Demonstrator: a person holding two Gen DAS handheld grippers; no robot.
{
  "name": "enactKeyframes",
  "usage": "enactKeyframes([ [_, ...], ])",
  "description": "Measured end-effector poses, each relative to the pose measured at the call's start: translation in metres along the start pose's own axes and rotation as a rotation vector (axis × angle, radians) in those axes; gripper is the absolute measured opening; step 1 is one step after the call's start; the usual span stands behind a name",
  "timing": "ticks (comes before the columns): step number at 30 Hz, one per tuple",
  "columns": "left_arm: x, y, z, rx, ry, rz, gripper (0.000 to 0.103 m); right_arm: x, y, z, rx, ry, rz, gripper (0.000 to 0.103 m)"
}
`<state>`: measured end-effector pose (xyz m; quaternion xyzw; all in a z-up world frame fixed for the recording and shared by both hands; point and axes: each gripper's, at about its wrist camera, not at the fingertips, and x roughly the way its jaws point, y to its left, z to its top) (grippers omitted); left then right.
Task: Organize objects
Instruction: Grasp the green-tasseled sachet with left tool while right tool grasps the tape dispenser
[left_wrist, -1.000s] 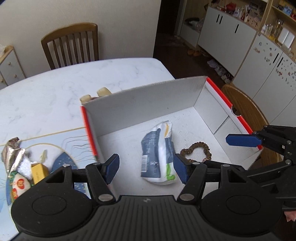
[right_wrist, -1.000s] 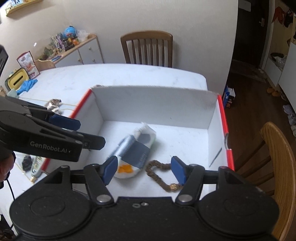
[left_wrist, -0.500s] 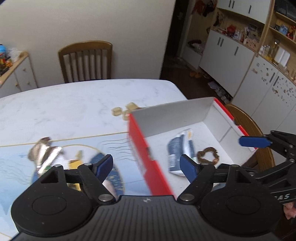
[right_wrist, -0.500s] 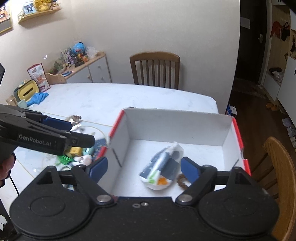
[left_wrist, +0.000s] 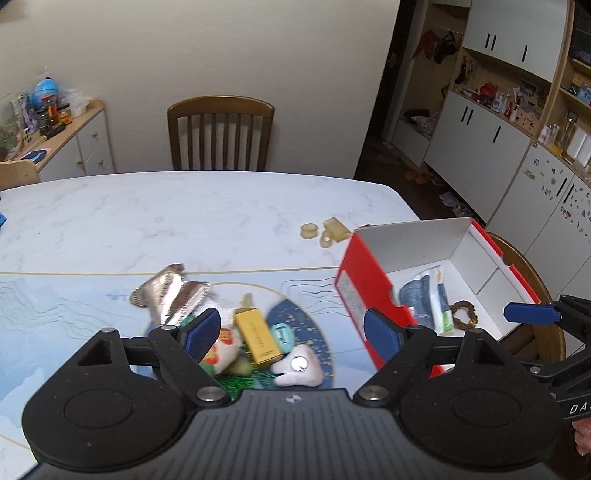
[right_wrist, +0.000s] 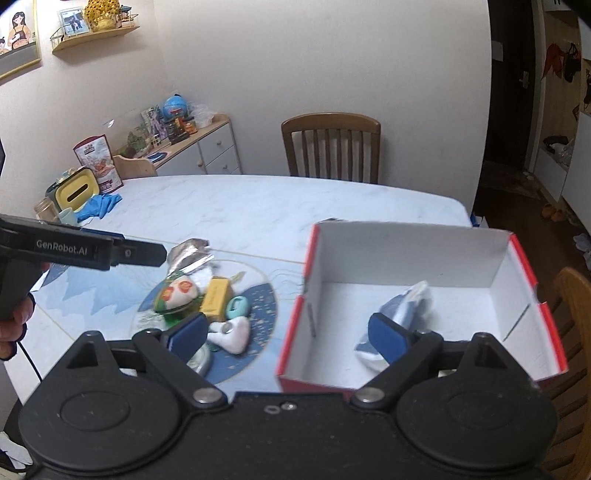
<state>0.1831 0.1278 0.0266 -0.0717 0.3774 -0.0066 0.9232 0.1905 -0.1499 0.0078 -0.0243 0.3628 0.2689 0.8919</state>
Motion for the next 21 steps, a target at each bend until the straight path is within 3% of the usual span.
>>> enactKeyframes([
  [2, -0.001, 0.008, -0.004, -0.003, -0.007, 0.001, 0.093, 0.003, 0.008, -0.002, 0.002, 0.007, 0.005, 0.093],
  [8, 0.002, 0.032, -0.014, -0.020, -0.009, -0.018, 0.101, 0.016, 0.035, -0.009, -0.016, 0.045, 0.014, 0.093],
  [21, 0.043, 0.078, -0.039, -0.027, 0.019, -0.002, 0.102, 0.070, 0.084, -0.038, -0.084, 0.142, -0.005, 0.093],
])
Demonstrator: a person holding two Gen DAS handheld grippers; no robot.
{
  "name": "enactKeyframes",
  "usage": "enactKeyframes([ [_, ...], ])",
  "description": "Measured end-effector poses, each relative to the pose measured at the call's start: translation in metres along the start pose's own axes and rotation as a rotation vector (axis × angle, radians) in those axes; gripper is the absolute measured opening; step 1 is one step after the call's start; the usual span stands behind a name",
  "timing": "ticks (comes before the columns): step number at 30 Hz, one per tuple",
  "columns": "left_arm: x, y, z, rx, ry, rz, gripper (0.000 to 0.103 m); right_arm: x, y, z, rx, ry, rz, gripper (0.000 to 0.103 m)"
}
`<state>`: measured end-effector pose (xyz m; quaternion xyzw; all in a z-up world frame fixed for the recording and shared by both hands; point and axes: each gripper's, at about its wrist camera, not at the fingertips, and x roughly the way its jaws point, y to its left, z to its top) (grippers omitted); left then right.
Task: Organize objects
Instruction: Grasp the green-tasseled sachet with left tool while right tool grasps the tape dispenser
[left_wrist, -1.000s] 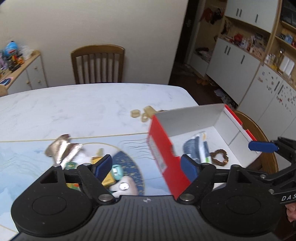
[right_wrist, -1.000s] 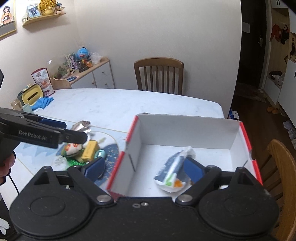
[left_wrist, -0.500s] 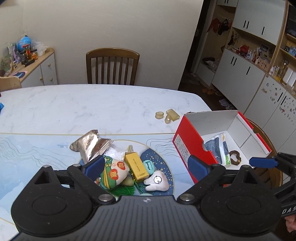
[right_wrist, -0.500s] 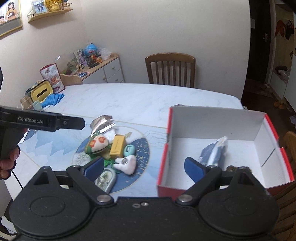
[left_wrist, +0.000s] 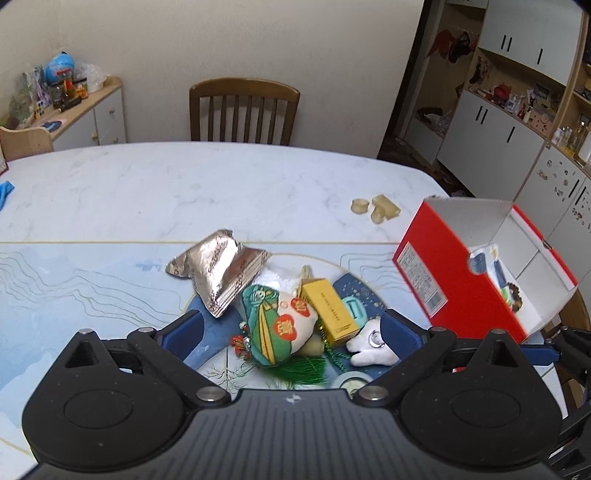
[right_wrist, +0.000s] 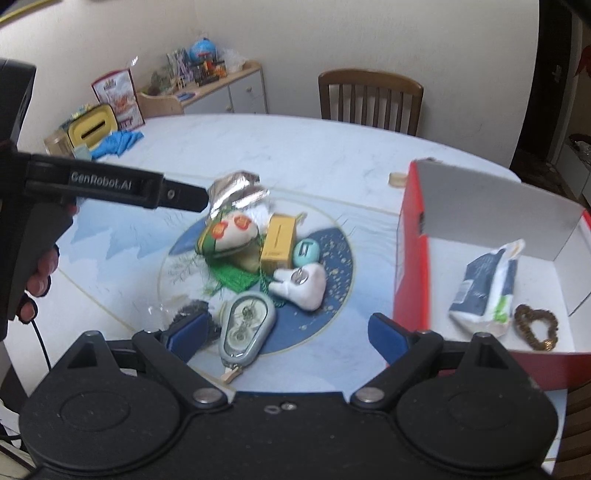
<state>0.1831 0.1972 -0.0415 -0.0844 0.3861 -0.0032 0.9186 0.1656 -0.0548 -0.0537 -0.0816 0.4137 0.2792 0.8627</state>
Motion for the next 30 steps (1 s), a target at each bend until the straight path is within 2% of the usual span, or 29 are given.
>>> enactKeyframes([
  [10, 0.040, 0.018, -0.007, 0.013, 0.055, 0.024, 0.102, 0.038, 0.014, -0.008, -0.008, 0.042, -0.037, 0.093],
  [19, 0.059, 0.016, -0.005, 0.049, 0.069, 0.025, 0.102, 0.067, 0.023, -0.016, -0.027, 0.112, -0.022, 0.090],
  [26, 0.071, 0.004, -0.005, 0.116, 0.065, 0.017, 0.102, 0.079, 0.031, -0.018, -0.064, 0.139, -0.012, 0.084],
  [30, 0.080, 0.006, -0.005, 0.113, 0.081, 0.015, 0.102, 0.085, 0.033, -0.016, -0.076, 0.141, -0.016, 0.079],
])
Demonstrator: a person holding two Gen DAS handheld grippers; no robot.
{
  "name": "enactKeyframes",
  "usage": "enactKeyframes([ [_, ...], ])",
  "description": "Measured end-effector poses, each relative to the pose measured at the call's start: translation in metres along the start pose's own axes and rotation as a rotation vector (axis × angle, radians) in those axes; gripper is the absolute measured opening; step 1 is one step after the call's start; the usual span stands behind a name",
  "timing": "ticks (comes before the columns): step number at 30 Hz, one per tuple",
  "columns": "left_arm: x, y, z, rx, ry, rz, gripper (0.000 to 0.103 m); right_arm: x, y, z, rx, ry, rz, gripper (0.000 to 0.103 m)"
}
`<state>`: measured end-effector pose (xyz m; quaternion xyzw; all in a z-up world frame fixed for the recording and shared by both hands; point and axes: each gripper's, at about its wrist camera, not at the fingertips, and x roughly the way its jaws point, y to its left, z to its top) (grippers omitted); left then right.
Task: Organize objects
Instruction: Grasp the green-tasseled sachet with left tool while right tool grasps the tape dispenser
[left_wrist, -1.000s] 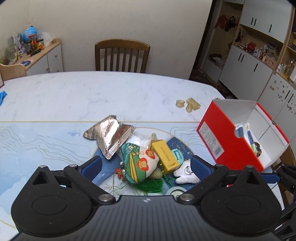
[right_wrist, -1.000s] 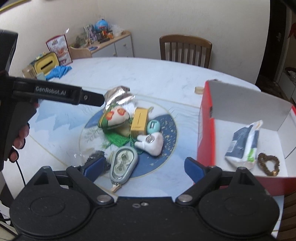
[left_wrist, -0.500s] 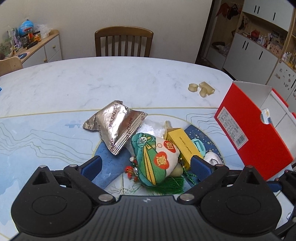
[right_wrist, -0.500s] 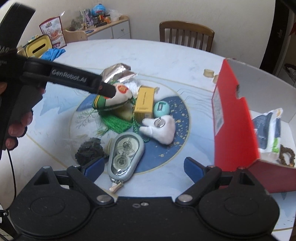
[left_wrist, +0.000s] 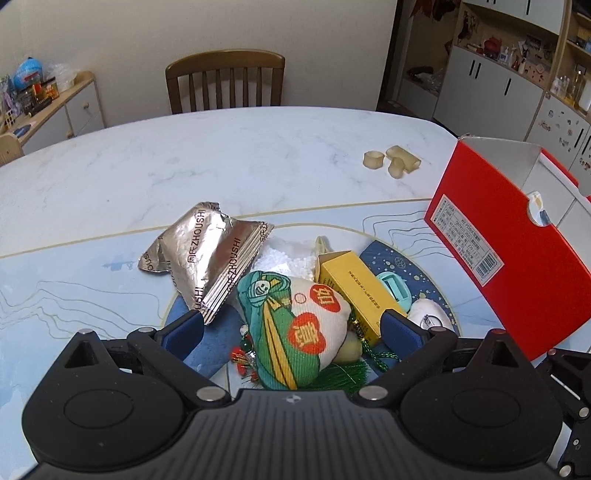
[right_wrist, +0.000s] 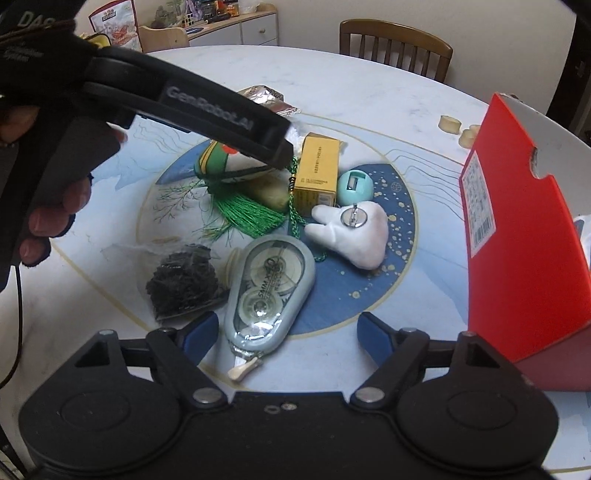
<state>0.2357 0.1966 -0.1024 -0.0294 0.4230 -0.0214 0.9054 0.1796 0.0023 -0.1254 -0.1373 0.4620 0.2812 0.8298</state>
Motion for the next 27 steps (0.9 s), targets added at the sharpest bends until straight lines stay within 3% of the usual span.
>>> enactKeyframes([
  [12, 0.010, 0.013, 0.004, -0.085, 0.019, -0.035, 0.101, 0.010, 0.001, 0.008, -0.021, -0.021, -0.008, 0.073],
  [16, 0.008, 0.012, 0.003, -0.087, 0.024, -0.045, 0.079, 0.009, 0.001, 0.008, -0.022, -0.030, -0.007, 0.066],
  [19, 0.006, 0.012, 0.002, -0.093, 0.024, -0.054, 0.063, 0.008, 0.001, 0.009, -0.025, -0.036, -0.004, 0.056],
  [21, 0.005, 0.010, 0.002, -0.079, 0.027, -0.049, 0.061, 0.007, 0.002, 0.009, -0.028, -0.038, -0.002, 0.048],
  [27, 0.000, 0.004, 0.001, -0.039, 0.024, -0.033, 0.056, 0.003, 0.003, 0.008, -0.033, -0.052, -0.011, 0.044],
])
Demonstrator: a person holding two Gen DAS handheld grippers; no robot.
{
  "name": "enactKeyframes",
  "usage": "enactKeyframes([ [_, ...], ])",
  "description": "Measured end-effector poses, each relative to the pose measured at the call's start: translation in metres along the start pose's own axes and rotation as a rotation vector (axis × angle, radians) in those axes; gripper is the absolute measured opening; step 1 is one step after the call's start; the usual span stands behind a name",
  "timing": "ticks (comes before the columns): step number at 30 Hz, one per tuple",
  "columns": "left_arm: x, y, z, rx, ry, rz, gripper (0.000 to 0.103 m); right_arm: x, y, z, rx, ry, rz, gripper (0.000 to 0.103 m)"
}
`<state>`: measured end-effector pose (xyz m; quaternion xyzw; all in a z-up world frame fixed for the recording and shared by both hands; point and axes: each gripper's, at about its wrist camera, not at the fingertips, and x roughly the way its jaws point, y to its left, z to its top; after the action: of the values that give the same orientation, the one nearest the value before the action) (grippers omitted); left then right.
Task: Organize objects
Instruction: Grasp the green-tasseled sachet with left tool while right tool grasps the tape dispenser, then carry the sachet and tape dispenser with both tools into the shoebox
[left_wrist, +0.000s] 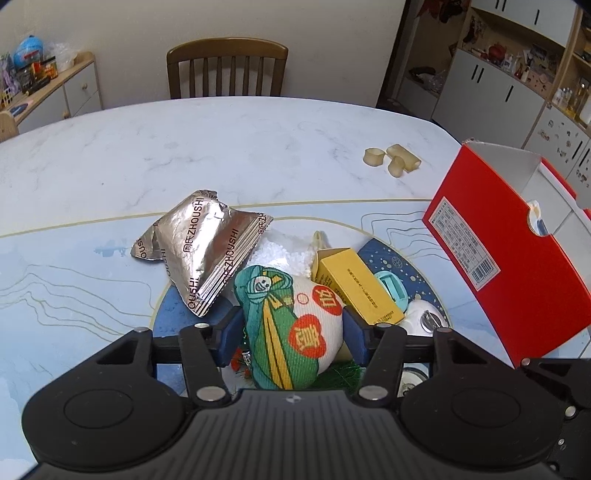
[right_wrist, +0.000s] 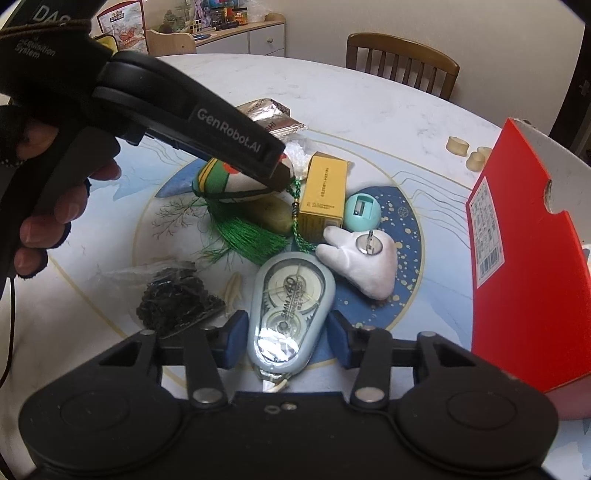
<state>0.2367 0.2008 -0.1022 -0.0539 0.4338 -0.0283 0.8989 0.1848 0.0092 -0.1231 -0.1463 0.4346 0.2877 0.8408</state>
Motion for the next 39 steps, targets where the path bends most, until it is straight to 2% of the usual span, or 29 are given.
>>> enactKeyframes([
  [21, -0.064, -0.007, 0.005, -0.064, -0.032, -0.070, 0.055, -0.062, -0.023, -0.010, 0.052, -0.130, 0.009, 0.042],
  [33, -0.099, -0.045, 0.026, -0.034, -0.045, -0.135, 0.055, -0.121, -0.059, -0.003, 0.114, -0.254, 0.016, 0.042],
  [39, -0.109, -0.075, 0.039, 0.000, -0.059, -0.165, 0.055, -0.148, -0.090, -0.001, 0.131, -0.317, -0.018, 0.042],
])
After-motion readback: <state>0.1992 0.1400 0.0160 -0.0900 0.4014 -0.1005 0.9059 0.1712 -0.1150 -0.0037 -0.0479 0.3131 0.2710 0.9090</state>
